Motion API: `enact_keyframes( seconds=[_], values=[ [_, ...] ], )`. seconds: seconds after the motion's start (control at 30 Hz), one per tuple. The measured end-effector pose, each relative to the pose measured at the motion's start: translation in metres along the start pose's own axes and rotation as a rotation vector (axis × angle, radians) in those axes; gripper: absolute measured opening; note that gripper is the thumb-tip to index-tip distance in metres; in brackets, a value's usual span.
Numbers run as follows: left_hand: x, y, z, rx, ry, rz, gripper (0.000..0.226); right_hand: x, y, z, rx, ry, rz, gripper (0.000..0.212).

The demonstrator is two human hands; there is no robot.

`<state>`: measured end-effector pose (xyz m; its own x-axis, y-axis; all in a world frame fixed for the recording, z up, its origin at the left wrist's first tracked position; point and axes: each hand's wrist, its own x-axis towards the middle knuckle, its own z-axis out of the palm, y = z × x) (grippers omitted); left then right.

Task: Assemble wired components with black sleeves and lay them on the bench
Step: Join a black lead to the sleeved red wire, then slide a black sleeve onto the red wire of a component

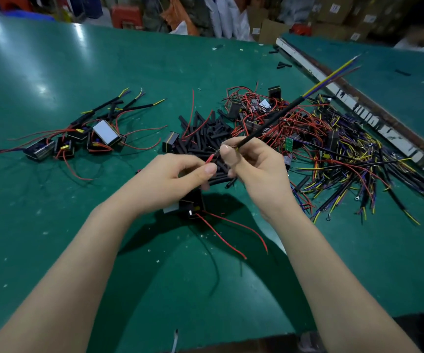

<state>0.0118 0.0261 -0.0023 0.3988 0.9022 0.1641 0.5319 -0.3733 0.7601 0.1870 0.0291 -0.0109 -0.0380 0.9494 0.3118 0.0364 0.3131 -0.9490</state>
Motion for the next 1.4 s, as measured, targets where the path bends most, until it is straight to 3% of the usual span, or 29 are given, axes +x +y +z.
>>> enact_keyframes(
  seconds=[0.13, 0.27, 0.47, 0.53, 0.7, 0.83, 1.1, 1.27, 1.4],
  values=[
    [0.000, 0.002, -0.001, 0.024, 0.019, 0.024, 0.043, 0.002, -0.002, 0.002, 0.138, 0.012, 0.077, 0.016],
    [0.002, 0.005, -0.005, -0.148, 0.238, -0.033, 0.030, 0.003, -0.004, 0.003, 0.210, 0.002, 0.120, 0.040],
    [0.003, 0.000, -0.040, -0.229, 0.662, -0.118, 0.033, -0.001, 0.000, 0.004, 0.100, -0.093, 0.247, 0.020],
    [0.003, 0.001, -0.058, -0.359, 0.757, -0.149, 0.032, -0.002, 0.001, 0.005, 0.087, -0.116, 0.237, 0.021],
    [0.004, 0.000, -0.089, -0.480, 0.841, -0.136, 0.030, -0.002, 0.004, 0.004, 0.046, -0.167, 0.243, 0.022],
    [0.008, -0.009, -0.098, -0.343, 0.882, -0.123, 0.028, -0.003, 0.005, 0.005, -0.031, -0.202, 0.221, 0.024],
    [0.003, -0.012, -0.083, -0.357, 0.791, -0.104, 0.028, -0.007, 0.003, 0.009, -0.137, -0.222, 0.209, 0.020],
    [-0.013, 0.006, -0.059, -0.492, 0.340, -0.050, 0.028, -0.007, -0.003, 0.014, 0.253, -0.221, 0.394, 0.045],
    [-0.019, 0.007, -0.037, -0.437, 0.122, -0.093, 0.027, -0.005, -0.006, 0.014, 0.528, -0.191, 0.373, 0.038]
  ],
)
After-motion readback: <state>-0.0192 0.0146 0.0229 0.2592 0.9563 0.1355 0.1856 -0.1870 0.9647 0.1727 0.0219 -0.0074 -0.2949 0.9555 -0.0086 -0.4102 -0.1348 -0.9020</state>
